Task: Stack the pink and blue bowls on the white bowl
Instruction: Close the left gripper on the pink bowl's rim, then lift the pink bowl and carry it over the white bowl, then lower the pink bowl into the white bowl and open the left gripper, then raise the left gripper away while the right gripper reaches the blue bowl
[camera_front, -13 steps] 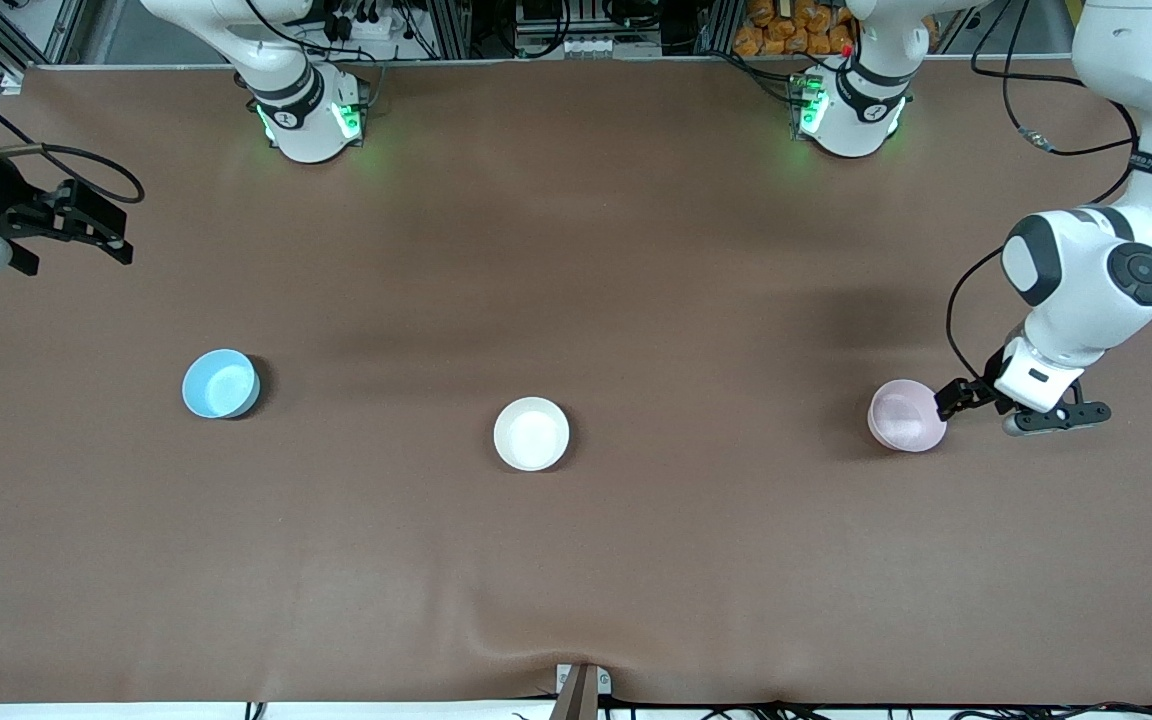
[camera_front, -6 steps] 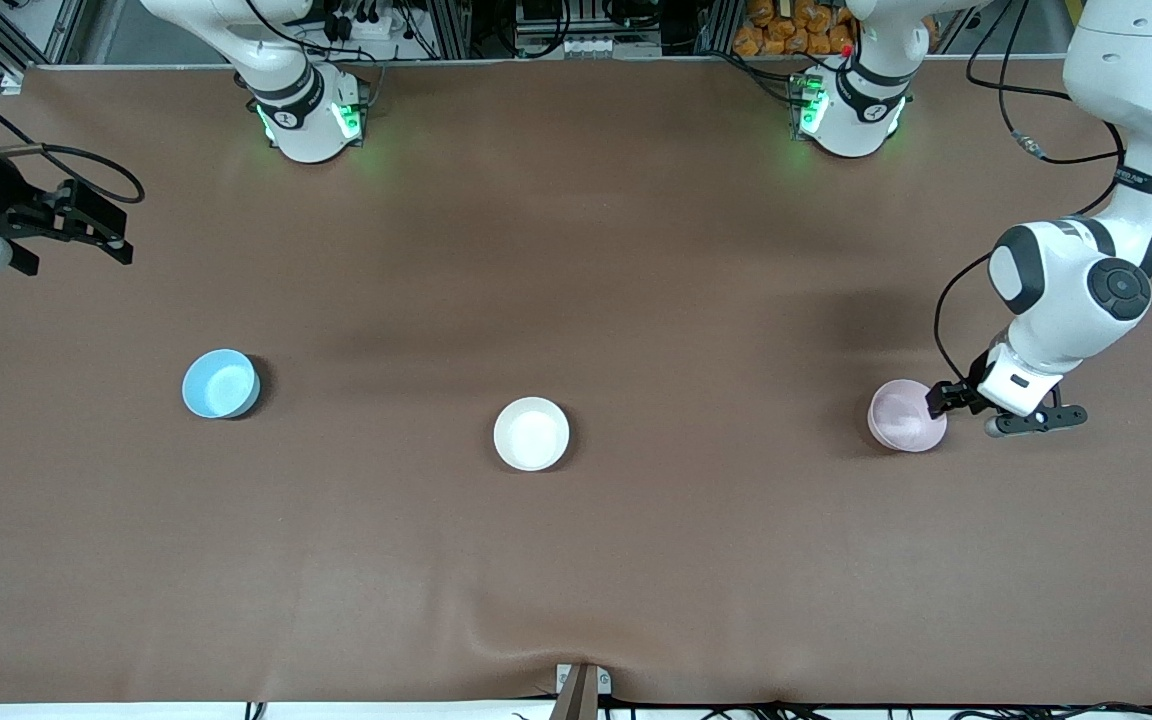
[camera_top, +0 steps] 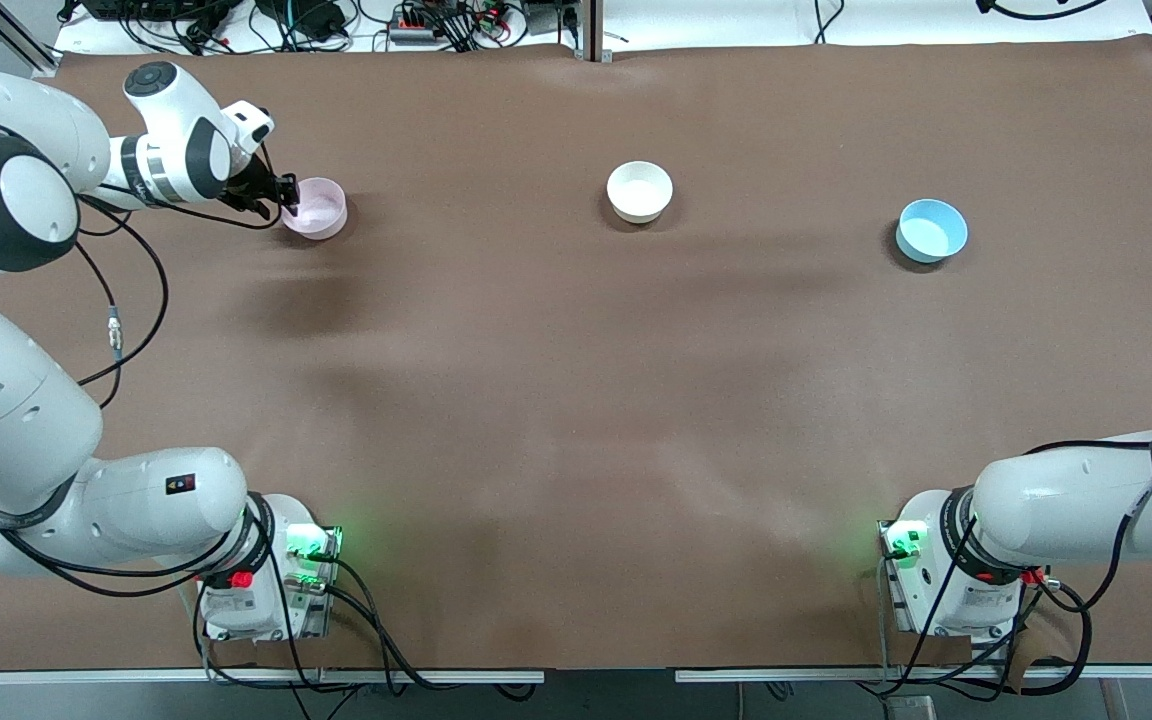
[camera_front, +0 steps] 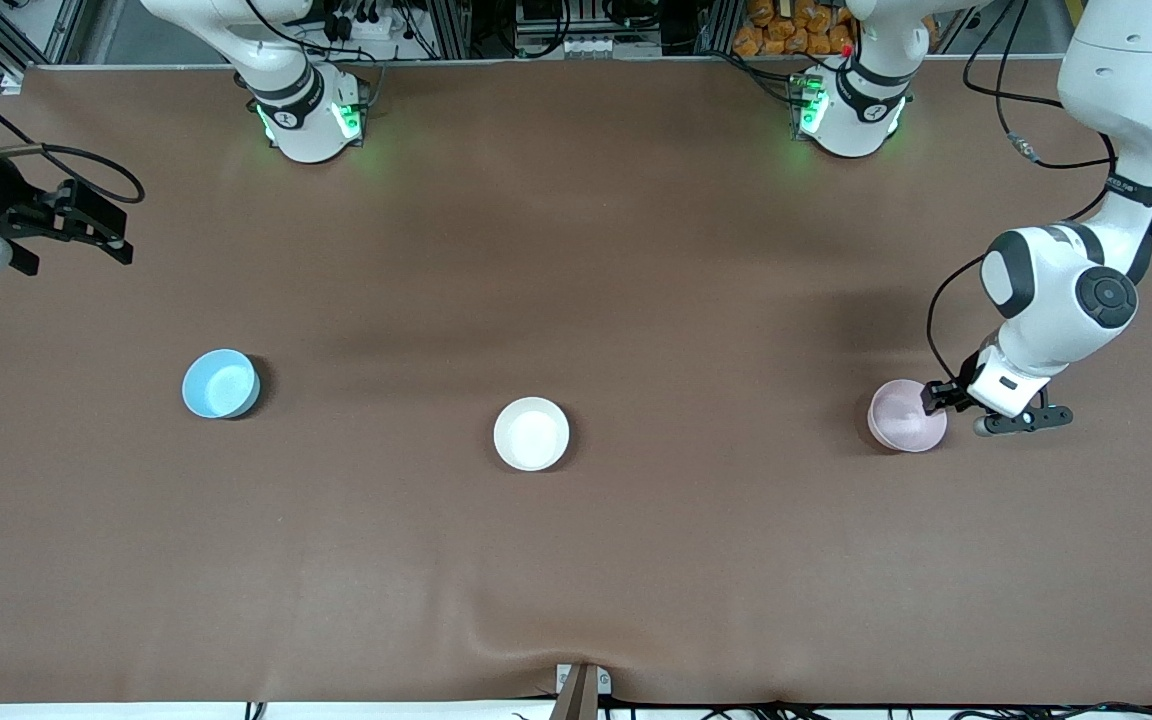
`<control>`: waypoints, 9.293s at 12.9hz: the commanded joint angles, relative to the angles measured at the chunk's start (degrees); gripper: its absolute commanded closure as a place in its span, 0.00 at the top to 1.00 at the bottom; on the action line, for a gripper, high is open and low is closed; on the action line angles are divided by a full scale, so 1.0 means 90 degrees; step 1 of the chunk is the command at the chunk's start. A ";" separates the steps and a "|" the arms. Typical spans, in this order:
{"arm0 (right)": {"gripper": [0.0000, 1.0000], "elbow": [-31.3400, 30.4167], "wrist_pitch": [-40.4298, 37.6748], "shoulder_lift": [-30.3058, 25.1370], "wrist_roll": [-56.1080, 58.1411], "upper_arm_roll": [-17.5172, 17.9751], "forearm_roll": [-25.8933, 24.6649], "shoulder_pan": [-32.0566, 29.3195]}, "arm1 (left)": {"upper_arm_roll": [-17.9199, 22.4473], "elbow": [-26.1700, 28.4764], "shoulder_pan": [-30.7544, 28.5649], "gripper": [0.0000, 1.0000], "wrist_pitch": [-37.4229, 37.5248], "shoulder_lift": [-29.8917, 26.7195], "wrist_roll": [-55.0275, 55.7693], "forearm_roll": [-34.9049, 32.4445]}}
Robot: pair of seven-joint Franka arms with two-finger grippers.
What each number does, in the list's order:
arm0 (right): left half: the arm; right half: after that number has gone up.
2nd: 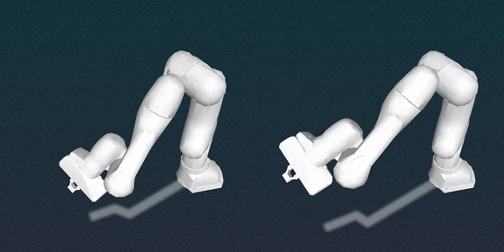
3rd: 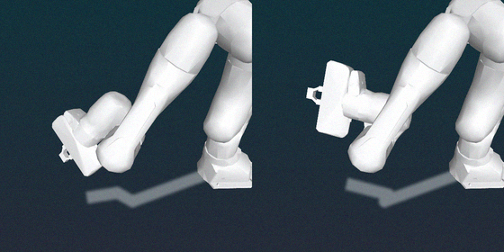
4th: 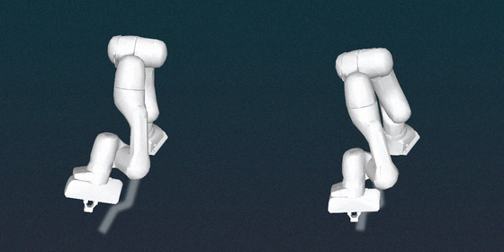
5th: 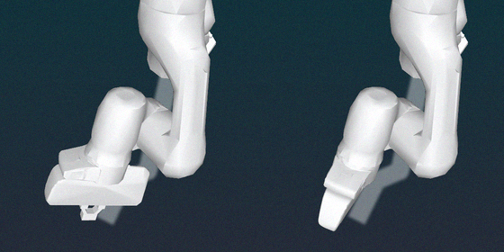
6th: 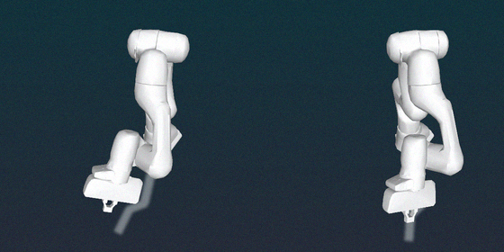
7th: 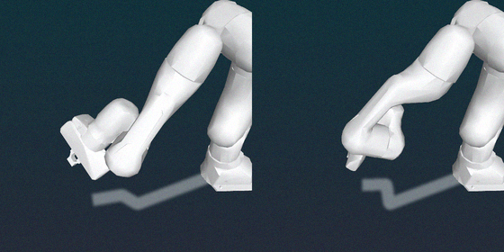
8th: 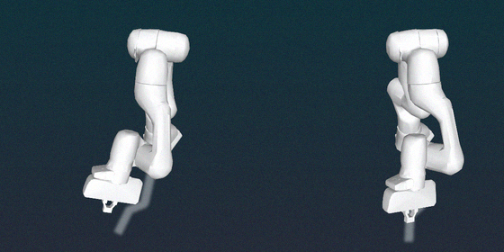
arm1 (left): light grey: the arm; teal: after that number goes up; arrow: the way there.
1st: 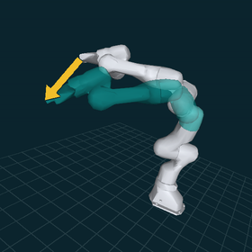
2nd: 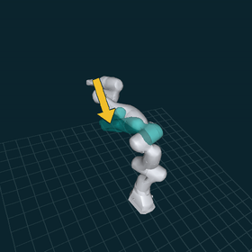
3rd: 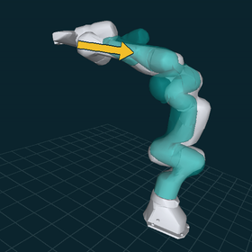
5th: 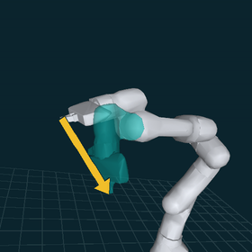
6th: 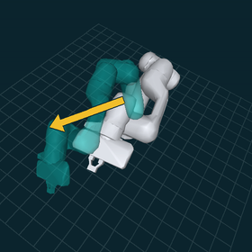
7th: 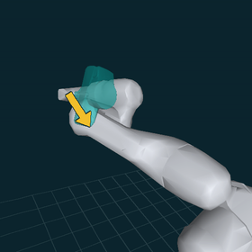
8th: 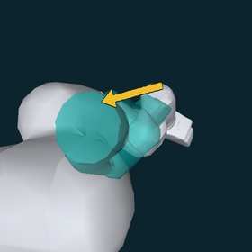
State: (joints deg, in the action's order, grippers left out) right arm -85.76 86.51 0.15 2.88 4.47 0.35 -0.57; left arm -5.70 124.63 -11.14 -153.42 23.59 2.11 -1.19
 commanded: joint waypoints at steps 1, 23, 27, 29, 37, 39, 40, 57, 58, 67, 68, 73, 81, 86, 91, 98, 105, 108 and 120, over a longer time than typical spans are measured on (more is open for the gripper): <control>1.00 0.0164 -0.0091 0.0071 0.0090 0.0040 0.0059 -0.0083 | -0.0031 -0.0069 -0.0023 0.38 -0.0073 0.0084 -0.0146 0.0054; 1.00 0.0164 -0.0091 0.0071 0.0090 0.0040 0.0107 -0.0093 | -0.0772 -0.0867 0.0065 0.00 0.1632 -0.0423 0.0311 0.0064; 1.00 0.0164 -0.0100 0.0071 0.0090 0.0040 0.0107 -0.0102 | -0.1143 -0.1630 0.0075 0.00 0.2737 -0.0443 0.0907 0.0054; 1.00 0.0164 -0.0100 0.0071 0.0090 0.0030 0.0107 -0.0102 | -0.1261 -0.1981 0.0114 0.00 0.3225 -0.0423 0.1181 0.0054; 1.00 0.0164 -0.0100 0.0071 0.0090 0.0040 0.0107 -0.0132 | -0.1290 -0.2851 0.0231 0.00 0.4320 -0.0423 0.1397 0.0054; 1.00 0.0164 -0.0100 0.0071 0.0090 0.0030 0.0107 -0.0132 | -0.1349 -0.2959 0.0222 0.00 0.4467 -0.0433 0.1397 0.0054; 1.00 0.0164 -0.0100 0.0071 0.0090 0.0040 0.0107 -0.0132 | -0.1339 -0.3047 0.0222 0.00 0.4565 -0.0433 0.1397 0.0054; 1.00 0.0164 -0.0110 0.0071 0.0090 0.0030 0.0107 -0.0141 | -0.1515 -0.4267 0.1655 0.00 0.5210 -0.0112 0.3601 0.0123; 1.00 0.0164 -0.0101 0.0071 0.0090 0.0030 0.0107 -0.0141 | -0.1515 -0.4452 0.1889 0.00 0.5201 0.0053 0.3923 0.0113; 1.00 0.0164 -0.0091 0.0071 0.0090 0.0030 0.0107 -0.0141 | -0.1379 -0.5399 0.3784 0.00 0.3288 0.1831 0.5927 0.0064; 1.00 0.0164 -0.0091 0.0071 0.0090 0.0030 0.0107 -0.0141 | -0.1204 -0.5546 0.4047 0.00 0.3141 0.1997 0.6063 0.0064; 1.00 0.0164 -0.0091 0.0071 0.0090 0.0030 0.0107 -0.0141 | 0.0075 -0.5694 0.5464 0.00 0.2076 0.2593 0.6308 0.0084; 1.00 0.0164 -0.0071 0.0071 0.0090 0.0030 0.0107 -0.0141 | 0.0126 -0.5713 0.5603 0.00 0.1110 0.3091 0.6299 0.0084; 1.00 0.0164 -0.0061 0.0081 0.0090 0.0030 0.0107 -0.0141 | 0.0126 -0.5684 0.5699 0.00 0.0982 0.3209 0.6319 0.0074; 1.00 0.0164 -0.0061 0.0071 0.0090 0.0030 0.0107 -0.0141 | 0.0126 -0.5596 0.5769 0.40 0.1040 0.3200 0.6387 0.0074; 1.00 0.0164 -0.0061 0.0081 0.0090 0.0030 0.0107 -0.0141 | 0.0438 -0.5577 0.5555 1.00 0.2803 0.2051 0.6329 -0.0014; 1.00 0.0164 -0.0042 0.0676 0.0110 -0.0233 -0.0019 -0.0423 | 0.0379 -0.5557 0.3672 1.00 0.5950 -0.0245 0.4358 0.0394; 1.00 0.0164 -0.0023 0.1047 0.0168 -0.0253 -0.0010 -0.0804 | 0.0389 -0.5431 0.3124 1.00 0.6761 -0.0832 0.3851 0.0406; 1.00 -0.3135 0.3938 0.1555 0.1795 -0.0253 0.0059 -0.1604 | 0.0399 -0.3449 0.1384 1.00 0.6812 -0.2980 0.1905 0.0396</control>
State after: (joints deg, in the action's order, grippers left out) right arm -108.62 116.55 15.69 12.85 1.49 0.55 -11.72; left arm -1.68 89.03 2.13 -91.31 1.11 20.39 1.53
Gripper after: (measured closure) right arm 0.000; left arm 0.000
